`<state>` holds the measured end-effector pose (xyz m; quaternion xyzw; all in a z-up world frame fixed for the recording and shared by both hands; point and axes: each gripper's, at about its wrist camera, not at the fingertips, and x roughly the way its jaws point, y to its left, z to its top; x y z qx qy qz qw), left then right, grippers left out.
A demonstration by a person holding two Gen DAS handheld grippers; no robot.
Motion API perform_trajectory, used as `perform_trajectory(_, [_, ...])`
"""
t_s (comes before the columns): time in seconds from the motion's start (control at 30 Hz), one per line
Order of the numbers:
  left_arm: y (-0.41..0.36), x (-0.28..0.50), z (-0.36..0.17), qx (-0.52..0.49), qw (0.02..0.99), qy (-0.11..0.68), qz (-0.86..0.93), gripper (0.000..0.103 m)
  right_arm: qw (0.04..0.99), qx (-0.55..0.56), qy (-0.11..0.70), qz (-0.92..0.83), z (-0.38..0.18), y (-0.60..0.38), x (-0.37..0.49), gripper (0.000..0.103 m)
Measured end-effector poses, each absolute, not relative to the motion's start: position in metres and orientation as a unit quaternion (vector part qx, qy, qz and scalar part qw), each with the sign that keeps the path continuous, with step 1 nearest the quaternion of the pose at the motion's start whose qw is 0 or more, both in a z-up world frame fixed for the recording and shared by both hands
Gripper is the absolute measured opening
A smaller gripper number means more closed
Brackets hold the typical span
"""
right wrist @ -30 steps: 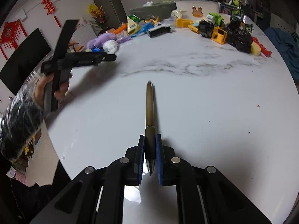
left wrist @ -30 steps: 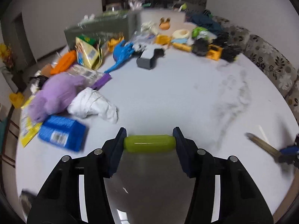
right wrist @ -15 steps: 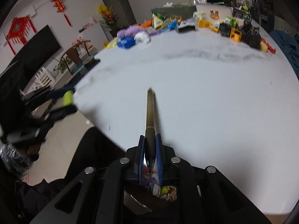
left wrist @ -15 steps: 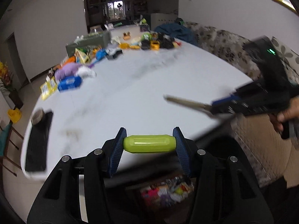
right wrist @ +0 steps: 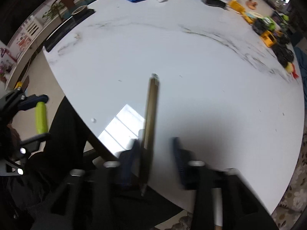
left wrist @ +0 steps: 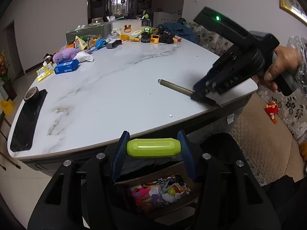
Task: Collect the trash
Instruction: 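Carry the pen and green cylinder over the box and open both tools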
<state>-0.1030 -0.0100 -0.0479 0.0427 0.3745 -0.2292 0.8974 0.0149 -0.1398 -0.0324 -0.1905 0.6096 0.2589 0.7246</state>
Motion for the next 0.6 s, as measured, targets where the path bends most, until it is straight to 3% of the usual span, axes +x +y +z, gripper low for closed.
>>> perform_trajectory(0.17, [-0.008,-0.101,-0.052,0.029,0.896,0.377,-0.235,0.051,0.744,-0.187,0.587,0.26,-0.031,-0.136,0.003,0.01])
perform_trajectory(0.4, [-0.004,-0.119,-0.044,0.032,0.897,0.365,-0.246,0.051,0.771,-0.024,0.556,0.309,0.004,-0.186,-0.04,0.01])
perform_trajectory(0.6, [-0.014,-0.146,-0.061,0.065,0.885,0.385,-0.254,0.051,0.766,0.015,0.55,0.333,-0.003,-0.2,-0.111,0.01])
